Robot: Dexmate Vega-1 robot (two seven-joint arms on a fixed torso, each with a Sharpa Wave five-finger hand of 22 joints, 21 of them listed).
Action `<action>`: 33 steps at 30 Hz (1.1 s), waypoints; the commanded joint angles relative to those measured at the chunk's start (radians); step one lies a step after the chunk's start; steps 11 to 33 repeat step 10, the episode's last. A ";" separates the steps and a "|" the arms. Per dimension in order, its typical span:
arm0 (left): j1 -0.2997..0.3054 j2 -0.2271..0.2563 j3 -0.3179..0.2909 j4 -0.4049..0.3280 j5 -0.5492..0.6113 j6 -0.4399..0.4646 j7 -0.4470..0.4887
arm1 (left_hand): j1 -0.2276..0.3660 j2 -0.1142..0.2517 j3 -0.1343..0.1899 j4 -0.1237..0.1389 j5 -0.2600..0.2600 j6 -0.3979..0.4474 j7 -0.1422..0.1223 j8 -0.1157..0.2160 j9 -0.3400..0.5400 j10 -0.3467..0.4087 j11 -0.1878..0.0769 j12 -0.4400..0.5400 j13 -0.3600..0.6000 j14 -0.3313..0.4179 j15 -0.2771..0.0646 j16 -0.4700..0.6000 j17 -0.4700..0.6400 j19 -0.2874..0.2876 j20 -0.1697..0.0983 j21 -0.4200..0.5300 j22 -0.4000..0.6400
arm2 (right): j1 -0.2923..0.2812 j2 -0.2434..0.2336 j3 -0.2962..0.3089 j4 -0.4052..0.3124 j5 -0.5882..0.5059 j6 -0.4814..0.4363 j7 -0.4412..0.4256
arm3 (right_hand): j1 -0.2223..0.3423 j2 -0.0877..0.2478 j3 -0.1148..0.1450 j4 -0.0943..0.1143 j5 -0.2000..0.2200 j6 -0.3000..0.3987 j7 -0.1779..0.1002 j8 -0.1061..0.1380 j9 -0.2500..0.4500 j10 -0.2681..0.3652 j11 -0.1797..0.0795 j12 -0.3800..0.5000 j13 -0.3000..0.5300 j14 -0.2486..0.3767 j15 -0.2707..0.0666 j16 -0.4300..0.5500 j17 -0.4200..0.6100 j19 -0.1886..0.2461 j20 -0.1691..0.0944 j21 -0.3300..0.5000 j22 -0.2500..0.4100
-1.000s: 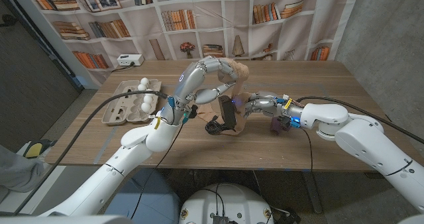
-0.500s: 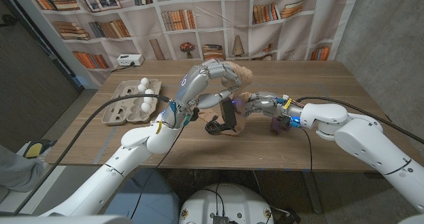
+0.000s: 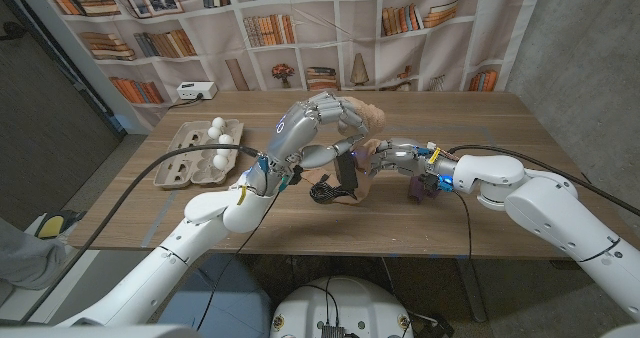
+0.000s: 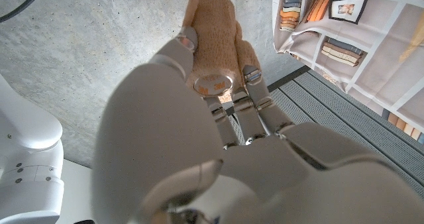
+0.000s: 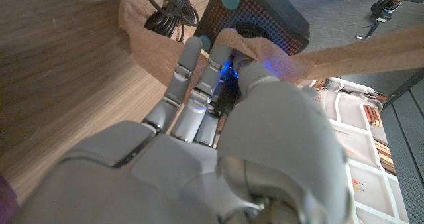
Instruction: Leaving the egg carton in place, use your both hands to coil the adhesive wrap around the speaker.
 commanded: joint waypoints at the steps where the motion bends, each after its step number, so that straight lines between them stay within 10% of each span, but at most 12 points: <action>1: -0.002 -0.005 0.016 0.006 0.008 -0.003 0.007 | 0.104 0.114 0.017 0.018 0.007 0.000 -0.001 0.007 0.001 0.011 0.000 0.005 0.001 0.189 -0.178 0.002 0.003 -0.081 -0.088 0.003 0.001 | 0.006 0.001 0.000 0.008 0.000 0.002 0.010 | 0.023 0.032 0.024 0.028 0.006 0.001 0.008 -0.002 0.002 0.041 -0.031 0.007 0.016 -0.004 -0.038 -0.002 0.003 -0.005 -0.084 0.007 0.001; 33: -0.003 -0.004 0.020 0.012 0.007 -0.002 0.007 | 0.103 0.114 0.017 0.017 0.007 0.001 -0.001 0.008 -0.001 0.009 0.001 0.004 0.001 0.189 -0.179 0.002 0.002 -0.082 -0.087 0.003 0.001 | 0.021 0.006 -0.010 0.019 0.001 -0.006 0.017 | 0.023 0.032 0.024 0.028 0.006 0.002 0.008 -0.001 0.002 0.042 -0.032 0.007 0.016 -0.003 -0.039 -0.001 0.003 -0.006 -0.084 0.007 0.001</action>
